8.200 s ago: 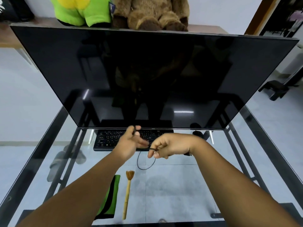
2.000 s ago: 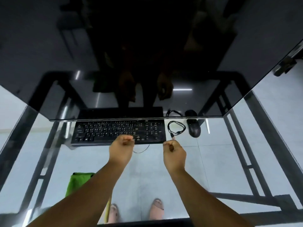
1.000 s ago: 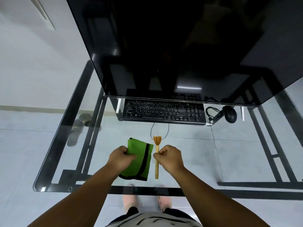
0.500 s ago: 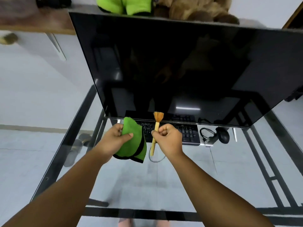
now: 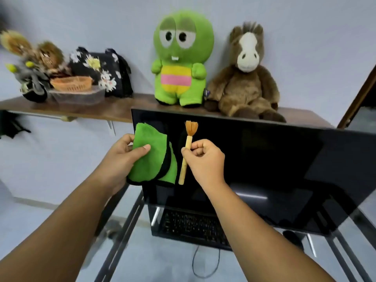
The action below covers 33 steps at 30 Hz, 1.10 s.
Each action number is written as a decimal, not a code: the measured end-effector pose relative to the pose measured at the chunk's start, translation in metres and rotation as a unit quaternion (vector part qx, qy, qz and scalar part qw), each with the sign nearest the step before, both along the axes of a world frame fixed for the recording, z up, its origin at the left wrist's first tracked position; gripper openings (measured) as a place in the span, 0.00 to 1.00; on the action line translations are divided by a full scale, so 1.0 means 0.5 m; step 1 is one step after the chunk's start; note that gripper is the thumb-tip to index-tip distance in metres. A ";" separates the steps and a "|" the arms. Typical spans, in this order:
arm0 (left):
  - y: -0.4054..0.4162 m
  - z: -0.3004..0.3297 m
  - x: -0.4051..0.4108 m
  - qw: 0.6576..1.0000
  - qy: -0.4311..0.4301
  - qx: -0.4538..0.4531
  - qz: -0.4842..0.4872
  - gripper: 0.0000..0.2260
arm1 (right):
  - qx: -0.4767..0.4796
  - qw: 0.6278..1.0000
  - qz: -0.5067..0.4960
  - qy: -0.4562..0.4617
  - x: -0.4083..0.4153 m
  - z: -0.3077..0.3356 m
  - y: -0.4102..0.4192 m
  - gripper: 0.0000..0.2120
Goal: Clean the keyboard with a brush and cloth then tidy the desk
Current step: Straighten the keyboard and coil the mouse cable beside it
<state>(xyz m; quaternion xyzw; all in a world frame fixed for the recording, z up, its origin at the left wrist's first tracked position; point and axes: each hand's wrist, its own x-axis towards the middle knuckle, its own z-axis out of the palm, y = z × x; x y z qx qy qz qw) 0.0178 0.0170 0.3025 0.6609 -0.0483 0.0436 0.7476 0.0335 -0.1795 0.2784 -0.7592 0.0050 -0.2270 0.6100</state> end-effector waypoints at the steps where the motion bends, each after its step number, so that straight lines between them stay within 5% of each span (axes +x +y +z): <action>1: 0.017 0.027 0.013 1.000 -0.015 -0.010 0.005 0.05 | 0.002 1.000 -0.002 -0.013 0.017 0.028 0.016 0.06; 13: 0.227 0.234 0.241 0.994 -0.092 -0.024 0.048 0.05 | 0.043 0.994 -0.061 -0.082 0.251 0.270 0.205 0.08; 19: 0.291 0.236 0.386 0.999 -0.023 0.005 0.030 0.21 | -0.013 0.997 -0.073 -0.014 0.398 0.288 0.270 0.13; 29: 0.297 0.176 0.534 0.995 0.093 -0.017 -0.035 0.15 | -0.215 0.959 -0.064 0.175 0.489 0.244 0.324 0.14; 33: 0.302 0.141 0.569 0.988 0.120 0.098 -0.025 0.18 | -0.231 0.945 -0.070 0.219 0.504 0.231 0.337 0.13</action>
